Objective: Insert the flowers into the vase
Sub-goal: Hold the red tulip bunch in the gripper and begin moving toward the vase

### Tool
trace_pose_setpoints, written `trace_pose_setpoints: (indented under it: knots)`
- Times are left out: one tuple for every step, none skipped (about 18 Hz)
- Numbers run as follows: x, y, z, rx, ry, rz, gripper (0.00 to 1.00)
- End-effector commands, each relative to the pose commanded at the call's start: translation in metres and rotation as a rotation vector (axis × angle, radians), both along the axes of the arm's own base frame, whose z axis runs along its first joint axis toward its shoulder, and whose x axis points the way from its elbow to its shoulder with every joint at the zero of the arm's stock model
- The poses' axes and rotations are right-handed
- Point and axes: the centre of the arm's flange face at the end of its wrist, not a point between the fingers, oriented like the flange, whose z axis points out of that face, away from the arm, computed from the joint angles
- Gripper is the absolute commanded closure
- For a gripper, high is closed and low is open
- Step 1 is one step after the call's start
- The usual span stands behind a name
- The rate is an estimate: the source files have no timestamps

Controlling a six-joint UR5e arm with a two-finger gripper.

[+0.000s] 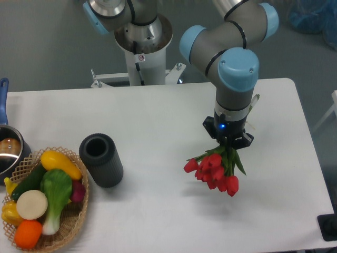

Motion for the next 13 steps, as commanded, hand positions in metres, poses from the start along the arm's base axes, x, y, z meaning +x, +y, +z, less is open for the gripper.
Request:
trace_pose_setpoints:
  knots:
    - [-0.003,-0.002,-0.002,-0.003,-0.001,0.0,1.0]
    - [-0.006,-0.004,-0.004,-0.006,-0.004,0.0,1.0]
    - [-0.011,-0.008,-0.006,-0.008,-0.006,0.005,1.0]
    - [-0.019,-0.016,-0.005,-0.008,-0.004,0.014,1.0]
    - [-0.026,-0.022,-0.004,-0.009,-0.002,0.014,1.0]
    - [-0.031,-0.026,-0.003,-0.01,0.0,0.008,1.0]
    - [-0.035,-0.03,-0.005,-0.012,-0.002,0.007,1.0]
    - [-0.036,-0.032,-0.005,-0.014,-0.003,0.004,1.0]
    - [-0.036,-0.032,-0.005,-0.014,-0.003,0.002,1.0]
    - [-0.036,-0.032,-0.005,-0.014,-0.003,-0.001,1.0]
    - [-0.035,-0.031,-0.004,-0.01,-0.003,-0.007,1.0]
    - [-0.035,-0.031,-0.003,-0.007,-0.003,-0.012,1.0]
    - [-0.034,-0.031,-0.002,-0.001,-0.004,-0.015,1.0]
